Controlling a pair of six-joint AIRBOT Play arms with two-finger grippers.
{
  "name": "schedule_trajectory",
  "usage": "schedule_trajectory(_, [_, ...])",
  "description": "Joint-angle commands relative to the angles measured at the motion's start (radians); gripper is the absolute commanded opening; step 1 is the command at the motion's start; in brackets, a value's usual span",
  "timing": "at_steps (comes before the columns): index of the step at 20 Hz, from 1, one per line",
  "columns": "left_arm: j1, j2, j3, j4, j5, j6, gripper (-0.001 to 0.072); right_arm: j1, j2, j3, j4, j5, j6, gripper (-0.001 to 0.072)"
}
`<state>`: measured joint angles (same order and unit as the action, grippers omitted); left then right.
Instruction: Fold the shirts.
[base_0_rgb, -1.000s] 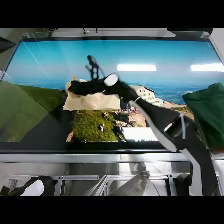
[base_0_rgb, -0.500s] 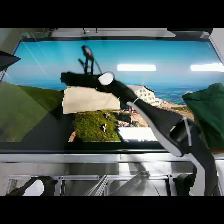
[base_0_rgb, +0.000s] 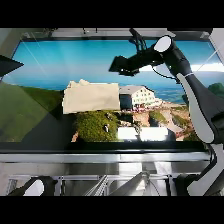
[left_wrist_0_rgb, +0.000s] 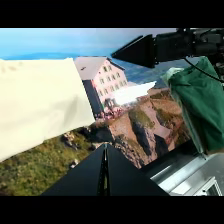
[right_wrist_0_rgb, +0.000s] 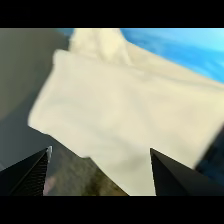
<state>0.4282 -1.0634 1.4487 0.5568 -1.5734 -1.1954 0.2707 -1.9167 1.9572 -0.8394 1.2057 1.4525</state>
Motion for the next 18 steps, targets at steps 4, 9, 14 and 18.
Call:
schedule_trajectory(4, [0.008, 0.016, 0.0, 0.002, 0.002, 0.002, 0.0019, -0.026, -0.172, -0.01, -0.056, 0.067, 0.057, 0.07])
schedule_trajectory(9, [0.008, 0.016, 0.0, 0.002, 0.002, 0.019, 0.0019, 0.01, -0.286, -0.01, 0.056, 0.006, 0.012, 0.07])
schedule_trajectory(14, [0.008, 0.016, 0.0, 0.002, -0.014, 0.029, 0.0018, 0.02, -0.309, -0.01, 0.264, -0.041, -0.101, 0.07])
schedule_trajectory(18, [0.008, 0.017, 0.0, 0.002, -0.023, 0.029, 0.0019, 0.026, -0.31, -0.01, 0.331, -0.058, -0.122, 0.0699])
